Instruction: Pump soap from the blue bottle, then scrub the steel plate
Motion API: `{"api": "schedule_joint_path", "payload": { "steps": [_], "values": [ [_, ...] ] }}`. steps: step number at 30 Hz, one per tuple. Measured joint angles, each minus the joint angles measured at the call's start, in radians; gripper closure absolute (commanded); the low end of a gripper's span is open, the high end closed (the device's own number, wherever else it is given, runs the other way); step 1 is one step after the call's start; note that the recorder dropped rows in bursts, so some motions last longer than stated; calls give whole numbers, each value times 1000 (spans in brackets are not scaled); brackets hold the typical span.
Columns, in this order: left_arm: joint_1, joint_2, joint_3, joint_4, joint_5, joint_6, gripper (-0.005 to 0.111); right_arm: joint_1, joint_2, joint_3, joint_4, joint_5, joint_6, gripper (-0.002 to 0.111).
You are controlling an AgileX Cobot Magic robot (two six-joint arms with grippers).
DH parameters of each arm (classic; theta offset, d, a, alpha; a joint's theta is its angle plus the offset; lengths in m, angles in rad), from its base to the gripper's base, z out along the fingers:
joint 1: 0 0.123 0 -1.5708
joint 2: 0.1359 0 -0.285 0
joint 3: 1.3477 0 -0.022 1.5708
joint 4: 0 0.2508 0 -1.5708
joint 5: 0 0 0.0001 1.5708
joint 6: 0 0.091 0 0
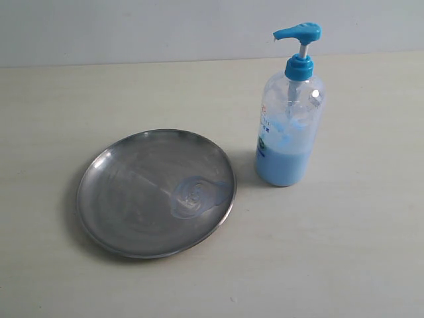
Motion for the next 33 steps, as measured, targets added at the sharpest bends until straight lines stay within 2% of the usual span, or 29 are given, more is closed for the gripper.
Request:
{"api": "schedule_joint_path", "payload": {
  "steps": [28, 33],
  "values": [
    [0, 0, 0, 0, 2, 0, 107, 0, 0, 0, -5, -2, 0, 108],
    [0, 0, 0, 0, 2, 0, 107, 0, 0, 0, 90, 8, 0, 108]
  ]
}}
